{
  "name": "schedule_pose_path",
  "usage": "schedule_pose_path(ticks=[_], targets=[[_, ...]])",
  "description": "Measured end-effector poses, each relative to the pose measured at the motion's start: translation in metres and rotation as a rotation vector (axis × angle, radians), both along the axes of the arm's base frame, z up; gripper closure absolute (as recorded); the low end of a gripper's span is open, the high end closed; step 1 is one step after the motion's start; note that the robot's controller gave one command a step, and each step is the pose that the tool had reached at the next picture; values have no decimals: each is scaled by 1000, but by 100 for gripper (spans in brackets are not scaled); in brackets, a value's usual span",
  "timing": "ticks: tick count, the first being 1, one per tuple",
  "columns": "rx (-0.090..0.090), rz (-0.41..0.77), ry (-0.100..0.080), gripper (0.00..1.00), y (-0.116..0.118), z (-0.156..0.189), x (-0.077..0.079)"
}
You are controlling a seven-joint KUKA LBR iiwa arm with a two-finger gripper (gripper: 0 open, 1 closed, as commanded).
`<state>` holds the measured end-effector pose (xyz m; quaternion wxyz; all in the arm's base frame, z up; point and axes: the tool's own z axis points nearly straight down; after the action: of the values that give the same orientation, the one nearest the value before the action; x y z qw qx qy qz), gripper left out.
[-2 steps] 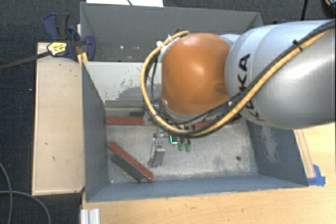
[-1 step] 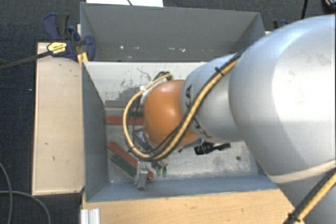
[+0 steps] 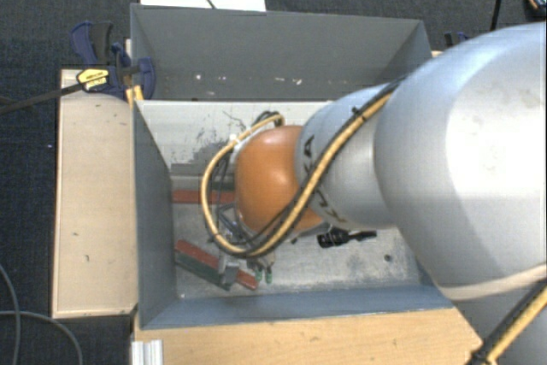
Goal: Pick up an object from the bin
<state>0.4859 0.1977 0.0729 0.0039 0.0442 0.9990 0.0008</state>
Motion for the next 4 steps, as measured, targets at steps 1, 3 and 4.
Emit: schedule_pose_path(ticks=[1, 3, 4], targets=[[-1, 150, 5, 100, 9, -1, 15], [-1, 121, 7, 0, 15, -2, 9], [0, 116, 4, 100, 14, -1, 10]])
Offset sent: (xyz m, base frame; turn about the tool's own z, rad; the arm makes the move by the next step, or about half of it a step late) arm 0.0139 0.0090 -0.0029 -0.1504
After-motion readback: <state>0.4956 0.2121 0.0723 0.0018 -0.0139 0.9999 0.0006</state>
